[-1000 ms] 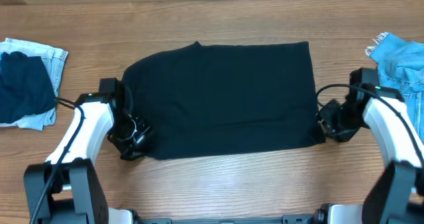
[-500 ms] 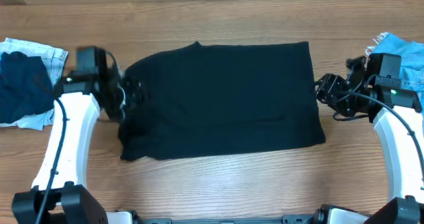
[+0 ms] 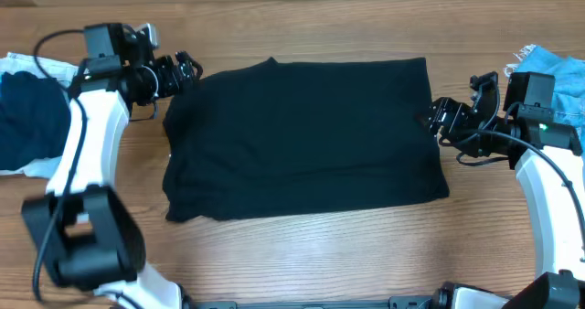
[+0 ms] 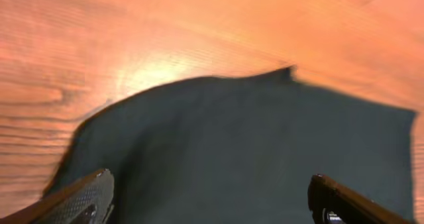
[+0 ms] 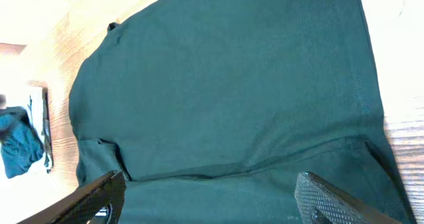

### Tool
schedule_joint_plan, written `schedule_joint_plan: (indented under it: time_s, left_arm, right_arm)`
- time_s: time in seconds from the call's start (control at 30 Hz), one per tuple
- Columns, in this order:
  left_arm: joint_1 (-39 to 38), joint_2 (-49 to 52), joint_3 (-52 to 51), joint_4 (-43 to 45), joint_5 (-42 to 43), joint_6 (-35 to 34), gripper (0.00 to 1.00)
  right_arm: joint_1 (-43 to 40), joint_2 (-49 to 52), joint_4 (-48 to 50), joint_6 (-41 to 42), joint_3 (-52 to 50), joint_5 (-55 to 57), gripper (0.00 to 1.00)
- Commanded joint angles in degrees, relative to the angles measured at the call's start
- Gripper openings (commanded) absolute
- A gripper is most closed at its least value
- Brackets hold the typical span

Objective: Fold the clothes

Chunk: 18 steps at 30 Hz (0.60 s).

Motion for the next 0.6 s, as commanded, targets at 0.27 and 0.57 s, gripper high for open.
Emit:
schedule_joint_plan:
  time_s: [0.27, 0.57]
  left_arm:
    - [-0.13, 19.37, 10.71, 12.04, 0.44, 7.58, 0.97]
    - [-2.1, 21.18, 10.71, 14.51, 0.57, 16.48, 0.93]
  right_arm:
    - [-0.09, -0.46, -0.87, -0.44, 1.16, -0.83, 0.86]
    - [-0.09, -0.13, -2.12, -0.42, 1.16, -0.59, 0.83]
